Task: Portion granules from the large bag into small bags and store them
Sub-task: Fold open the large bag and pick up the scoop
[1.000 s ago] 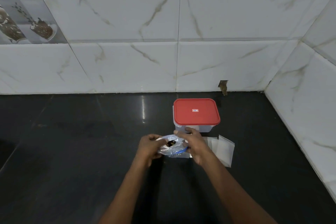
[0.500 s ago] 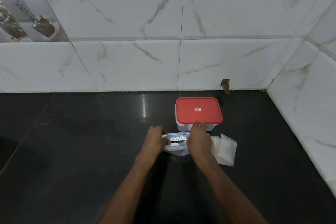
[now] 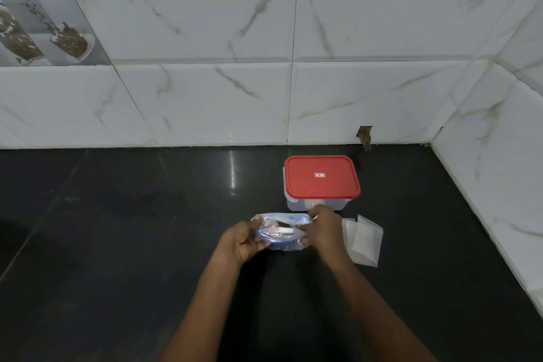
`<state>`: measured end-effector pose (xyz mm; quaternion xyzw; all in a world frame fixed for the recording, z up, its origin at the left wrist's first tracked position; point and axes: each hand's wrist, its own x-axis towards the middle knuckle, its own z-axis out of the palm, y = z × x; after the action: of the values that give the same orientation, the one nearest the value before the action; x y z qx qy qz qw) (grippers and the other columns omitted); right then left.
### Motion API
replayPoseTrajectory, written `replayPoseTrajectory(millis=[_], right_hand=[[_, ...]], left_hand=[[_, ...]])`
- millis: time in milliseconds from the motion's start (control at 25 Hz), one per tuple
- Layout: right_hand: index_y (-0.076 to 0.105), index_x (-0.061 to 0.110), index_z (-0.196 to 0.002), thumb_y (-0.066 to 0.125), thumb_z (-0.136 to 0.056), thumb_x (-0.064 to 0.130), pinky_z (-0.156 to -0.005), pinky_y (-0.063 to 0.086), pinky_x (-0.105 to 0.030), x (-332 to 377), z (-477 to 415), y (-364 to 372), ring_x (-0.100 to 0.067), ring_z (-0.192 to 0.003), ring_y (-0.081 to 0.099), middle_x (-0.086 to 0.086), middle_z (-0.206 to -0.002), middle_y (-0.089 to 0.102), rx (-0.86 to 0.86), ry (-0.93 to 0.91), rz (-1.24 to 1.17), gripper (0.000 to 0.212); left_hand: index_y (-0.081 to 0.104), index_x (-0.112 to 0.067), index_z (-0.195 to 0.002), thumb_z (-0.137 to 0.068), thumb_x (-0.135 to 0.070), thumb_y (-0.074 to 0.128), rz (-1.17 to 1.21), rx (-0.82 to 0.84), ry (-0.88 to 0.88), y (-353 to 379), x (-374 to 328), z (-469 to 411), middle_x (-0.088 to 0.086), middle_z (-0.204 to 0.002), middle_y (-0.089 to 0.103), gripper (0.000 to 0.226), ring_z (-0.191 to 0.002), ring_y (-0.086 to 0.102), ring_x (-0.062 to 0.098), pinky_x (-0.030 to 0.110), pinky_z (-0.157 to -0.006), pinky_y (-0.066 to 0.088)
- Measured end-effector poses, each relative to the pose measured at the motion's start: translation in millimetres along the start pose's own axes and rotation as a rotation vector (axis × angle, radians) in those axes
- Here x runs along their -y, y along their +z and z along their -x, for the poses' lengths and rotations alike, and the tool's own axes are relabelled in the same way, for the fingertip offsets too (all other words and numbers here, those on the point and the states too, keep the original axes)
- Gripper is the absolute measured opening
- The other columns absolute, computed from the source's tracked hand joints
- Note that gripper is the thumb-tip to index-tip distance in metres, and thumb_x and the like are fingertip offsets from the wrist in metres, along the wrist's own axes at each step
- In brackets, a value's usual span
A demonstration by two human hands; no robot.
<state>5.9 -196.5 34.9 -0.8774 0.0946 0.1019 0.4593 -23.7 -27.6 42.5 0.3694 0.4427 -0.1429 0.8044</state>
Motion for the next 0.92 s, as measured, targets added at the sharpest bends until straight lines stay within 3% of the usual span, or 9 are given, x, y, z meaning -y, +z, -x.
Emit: replayPoseTrajectory(millis=[80,160,240,360,480,560,640,760,920], right_hand=[[0.065,0.005,-0.098,0.078,-0.078,0.009,-0.071,0.061,-0.045,-1.1,-0.6,-7.5,-0.024,-0.08,0.071,-0.012,-0.098,0.069,0.11,0.037,-0.217,0.024],[0.056,0.012,-0.112,0.078,-0.08,0.02,-0.079,0.057,-0.038,-0.8,2.9,-6.0,-0.019,-0.09,0.064,-0.003,-0.113,0.058,0.093,-0.178,0.16,0.04],[0.05,0.019,-0.121,0.068,-0.089,0.03,-0.082,0.054,-0.036,-1.4,8.6,-2.3,-0.02,-0.096,0.061,-0.001,-0.12,0.047,0.058,-0.416,0.594,0.039],[0.058,0.017,-0.118,0.054,-0.097,0.025,-0.08,0.052,-0.034,-3.1,11.9,4.2,-0.022,-0.098,0.062,-0.003,-0.117,0.056,0.047,-0.429,0.733,0.024],[0.069,0.009,-0.092,0.054,-0.094,0.018,-0.075,0.056,-0.038,-9.5,6.3,10.0,-0.021,-0.082,0.066,-0.006,-0.09,0.07,0.011,-0.103,0.237,0.017],[0.067,0.003,-0.09,0.058,-0.094,0.011,-0.067,0.059,-0.038,-8.4,1.9,9.0,-0.023,-0.074,0.068,-0.012,-0.083,0.07,0.11,0.25,-0.324,0.013],[0.062,0.0,-0.093,0.056,-0.096,0.005,-0.068,0.057,-0.039,-5.6,-0.9,2.9,-0.026,-0.075,0.066,-0.016,-0.084,0.068,0.259,0.535,-0.7,0.009],[0.059,-0.002,-0.103,0.047,-0.1,0.004,-0.083,0.051,-0.045,-6.9,-8.2,-2.8,-0.032,-0.091,0.065,-0.02,-0.087,0.067,0.398,0.729,-0.98,0.013],[0.064,-0.003,-0.104,0.048,-0.099,0.008,-0.062,0.059,-0.05,-15.2,-9.8,2.1,-0.036,-0.071,0.073,-0.023,-0.084,0.073,0.516,0.799,-1.063,0.019]], left_hand=[[0.058,0.005,-0.093,-0.104,-0.009,0.051,-0.008,0.019,-0.067,-4.0,-0.3,3.0,0.023,-0.078,0.069,0.019,-0.067,0.069,0.034,0.039,-0.036,0.056],[0.059,0.003,-0.096,-0.102,-0.014,0.057,-0.055,-0.022,-0.01,-1.1,3.3,0.6,0.02,-0.086,0.065,0.018,-0.074,0.063,0.031,0.035,-0.037,0.056],[0.063,0.002,-0.093,-0.099,-0.017,0.063,-0.106,-0.074,0.114,3.4,6.9,-2.3,0.018,-0.082,0.066,0.02,-0.07,0.063,0.029,0.033,-0.039,0.056],[0.066,0.002,-0.095,-0.1,-0.019,0.062,-0.169,-0.09,0.214,6.9,9.2,-2.0,0.018,-0.082,0.068,0.022,-0.07,0.065,0.029,0.037,-0.056,0.059],[0.065,0.004,-0.093,-0.103,-0.023,0.056,-0.163,-0.05,0.138,6.9,11.6,1.7,0.02,-0.083,0.068,0.029,-0.072,0.066,0.031,0.041,-0.062,0.058],[0.064,0.005,-0.091,-0.103,-0.024,0.054,-0.086,0.015,0.028,5.9,12.3,2.7,0.023,-0.079,0.072,0.033,-0.067,0.07,0.035,0.045,-0.054,0.061],[0.064,0.007,-0.093,-0.104,-0.024,0.053,0.035,0.096,-0.055,5.2,13.7,3.1,0.025,-0.072,0.073,0.034,-0.057,0.073,0.037,0.049,-0.045,0.058],[0.064,0.009,-0.095,-0.105,-0.025,0.049,0.106,0.152,-0.097,1.4,15.8,3.4,0.029,-0.075,0.074,0.039,-0.057,0.074,0.038,0.053,-0.045,0.056],[0.064,0.006,-0.095,-0.104,-0.028,0.051,0.073,0.097,-0.074,-6.6,10.7,-4.3,0.026,-0.073,0.074,0.037,-0.055,0.074,0.036,0.051,-0.045,0.058]])
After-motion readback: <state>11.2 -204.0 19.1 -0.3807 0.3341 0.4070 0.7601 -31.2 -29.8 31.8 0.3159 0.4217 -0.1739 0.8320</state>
